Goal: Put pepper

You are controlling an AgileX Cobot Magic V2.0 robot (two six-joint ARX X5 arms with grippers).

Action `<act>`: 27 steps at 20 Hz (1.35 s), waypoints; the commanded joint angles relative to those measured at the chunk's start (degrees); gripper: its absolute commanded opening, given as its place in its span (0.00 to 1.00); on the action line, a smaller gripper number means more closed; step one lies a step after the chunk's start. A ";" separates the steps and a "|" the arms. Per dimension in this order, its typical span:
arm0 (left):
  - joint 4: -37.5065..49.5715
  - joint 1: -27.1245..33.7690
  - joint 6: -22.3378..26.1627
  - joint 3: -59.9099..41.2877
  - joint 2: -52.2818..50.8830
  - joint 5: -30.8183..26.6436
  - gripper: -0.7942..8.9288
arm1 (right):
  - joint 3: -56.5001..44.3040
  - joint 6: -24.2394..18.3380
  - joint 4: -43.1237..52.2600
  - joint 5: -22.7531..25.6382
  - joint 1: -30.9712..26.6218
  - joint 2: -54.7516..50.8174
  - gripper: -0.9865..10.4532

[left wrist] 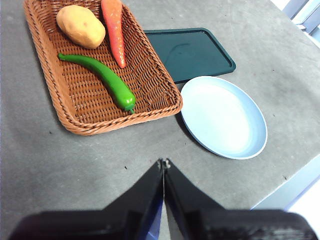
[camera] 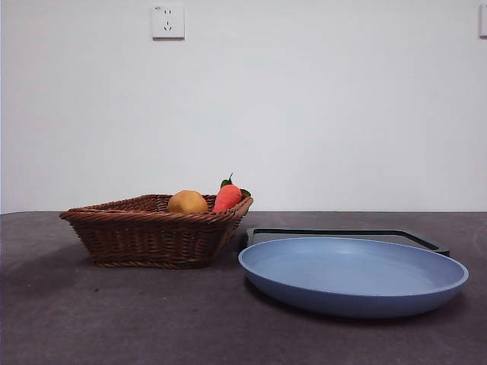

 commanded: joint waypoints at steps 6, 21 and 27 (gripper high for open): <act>0.59 -0.22 0.04 0.87 0.20 0.39 0.44 | 0.85 1.01 0.42 -0.11 0.17 1.25 0.35; 1.97 -0.22 -1.44 0.87 0.20 0.87 0.44 | 0.85 3.32 13.31 0.00 2.38 29.57 0.35; 1.97 -0.20 -1.44 0.87 0.20 0.83 0.44 | 0.85 2.73 19.78 3.41 4.87 42.77 0.35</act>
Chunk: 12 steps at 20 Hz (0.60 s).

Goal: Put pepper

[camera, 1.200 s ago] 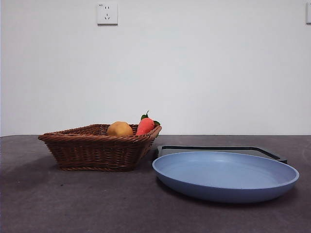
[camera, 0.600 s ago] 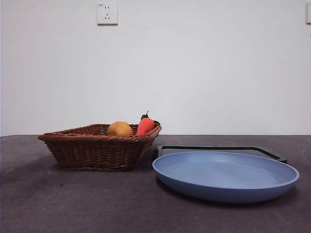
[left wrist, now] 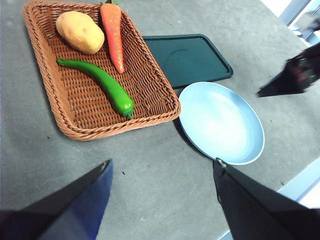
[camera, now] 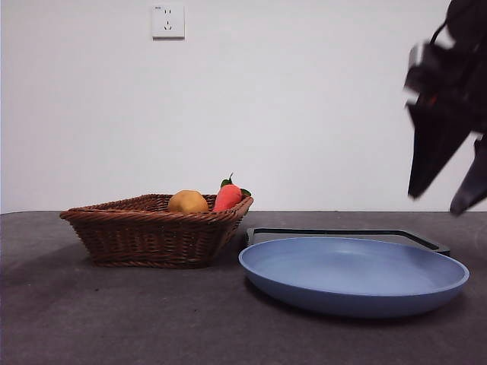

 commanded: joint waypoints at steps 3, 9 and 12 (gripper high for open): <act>0.72 -0.15 -0.24 0.87 0.20 0.35 0.44 | 0.85 -1.44 2.82 3.15 1.16 6.93 0.35; 0.63 -0.15 -0.63 0.87 0.42 0.28 0.44 | 0.85 -1.77 3.74 2.95 1.88 12.02 0.34; 0.74 -0.15 -1.07 0.87 0.44 0.28 0.44 | 0.85 -1.77 3.80 2.89 2.12 13.27 0.27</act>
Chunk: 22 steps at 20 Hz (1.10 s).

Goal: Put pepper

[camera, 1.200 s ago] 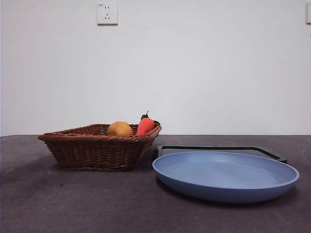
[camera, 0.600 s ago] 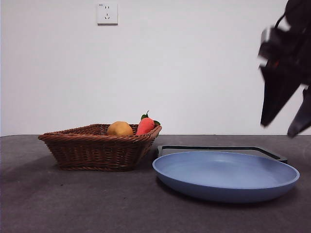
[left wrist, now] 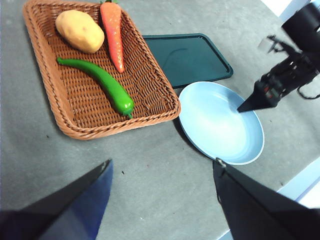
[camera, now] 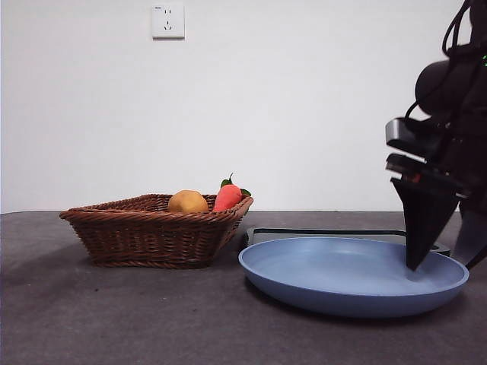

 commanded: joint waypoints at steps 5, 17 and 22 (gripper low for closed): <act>0.70 -0.15 -0.63 0.87 0.17 0.26 0.44 | 0.85 -0.35 0.20 0.09 0.28 1.81 0.09; 5.14 -4.50 -3.50 0.94 7.69 -3.54 0.44 | 1.05 1.66 -3.48 0.11 0.15 -6.78 0.09; 12.72 -10.19 -7.19 1.40 15.10 -9.09 0.44 | 1.07 1.99 -6.23 0.09 -1.29 -15.02 0.09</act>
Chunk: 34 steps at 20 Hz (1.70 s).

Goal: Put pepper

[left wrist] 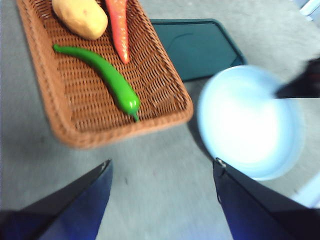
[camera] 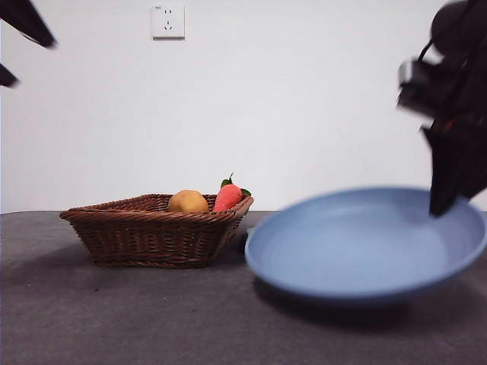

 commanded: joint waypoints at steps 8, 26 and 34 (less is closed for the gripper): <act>4.72 -12.02 -3.96 17.70 29.29 -16.79 0.39 | 0.61 1.07 -4.61 0.02 -6.08 -18.18 0.09; 2.29 -14.03 -6.80 34.36 61.99 -21.46 0.39 | 0.61 1.44 -4.46 -0.37 -6.95 -23.43 0.09; 2.97 -15.58 -7.19 34.36 63.82 -22.75 0.29 | 0.61 1.42 -4.37 -0.35 -6.95 -23.43 0.09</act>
